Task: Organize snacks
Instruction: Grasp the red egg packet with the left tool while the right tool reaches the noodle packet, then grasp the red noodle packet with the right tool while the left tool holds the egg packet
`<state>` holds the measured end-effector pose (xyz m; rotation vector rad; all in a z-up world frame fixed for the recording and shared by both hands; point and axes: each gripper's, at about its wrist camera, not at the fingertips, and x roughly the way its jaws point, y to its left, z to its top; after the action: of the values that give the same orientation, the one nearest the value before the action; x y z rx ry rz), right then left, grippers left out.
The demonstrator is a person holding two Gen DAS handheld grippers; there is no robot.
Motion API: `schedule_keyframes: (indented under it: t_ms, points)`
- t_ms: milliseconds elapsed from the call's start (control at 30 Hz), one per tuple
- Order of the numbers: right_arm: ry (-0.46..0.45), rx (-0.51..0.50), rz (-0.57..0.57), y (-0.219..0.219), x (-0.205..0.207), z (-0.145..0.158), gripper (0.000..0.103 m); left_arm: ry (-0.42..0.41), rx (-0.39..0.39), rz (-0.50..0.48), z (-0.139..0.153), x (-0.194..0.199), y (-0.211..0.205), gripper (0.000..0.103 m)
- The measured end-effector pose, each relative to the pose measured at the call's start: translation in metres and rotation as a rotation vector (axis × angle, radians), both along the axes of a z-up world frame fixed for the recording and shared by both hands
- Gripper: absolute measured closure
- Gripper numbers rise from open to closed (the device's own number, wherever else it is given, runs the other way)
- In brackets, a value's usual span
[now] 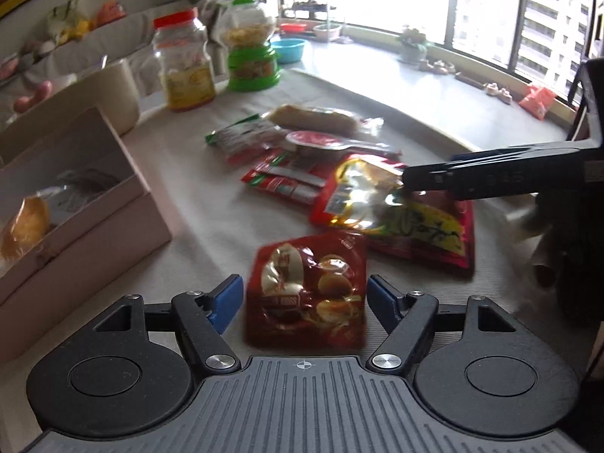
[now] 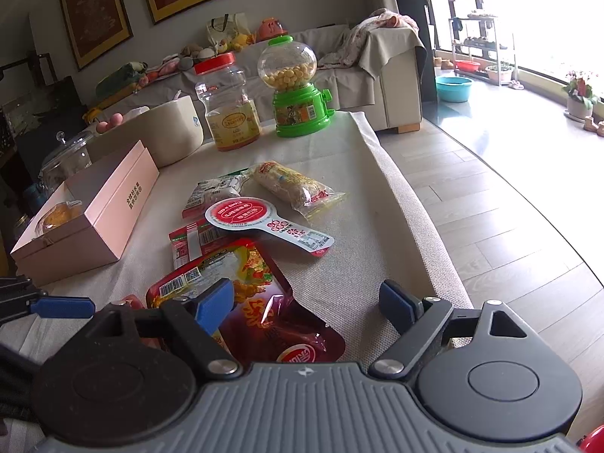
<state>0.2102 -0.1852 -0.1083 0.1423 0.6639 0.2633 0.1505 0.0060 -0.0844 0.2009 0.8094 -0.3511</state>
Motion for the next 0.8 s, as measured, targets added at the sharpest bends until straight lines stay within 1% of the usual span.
schedule_keyframes:
  t_ms: [167, 267, 367, 500, 567, 667, 800]
  points:
    - [0.003, -0.005, 0.006, 0.002, 0.0, -0.001, 0.015, 0.02, -0.067, -0.006, -0.008, 0.009, 0.006, 0.025]
    - [0.006, -0.008, 0.012, 0.002, 0.001, -0.001, 0.013, 0.016, -0.072, -0.012, -0.009, 0.009, 0.006, 0.025]
    - [0.015, -0.007, 0.028, 0.003, 0.003, -0.001, 0.009, 0.017, -0.074, -0.011, -0.009, 0.007, 0.006, 0.026]
    - [0.034, -0.021, 0.077, 0.007, 0.006, -0.002, 0.0, 0.007, -0.091, 0.016, -0.01, 0.002, 0.007, 0.026]
    - [0.042, -0.021, 0.09, 0.005, 0.007, -0.001, 0.0, 0.015, -0.1, 0.031, -0.008, -0.001, 0.009, 0.027]
    - [0.045, -0.019, 0.104, 0.004, 0.008, -0.001, 0.0, 0.024, -0.149, 0.107, -0.002, -0.014, 0.022, 0.027]
    - [0.039, -0.029, 0.127, 0.006, 0.002, 0.001, 0.0, -0.057, -0.146, 0.277, 0.004, -0.042, 0.05, 0.027]
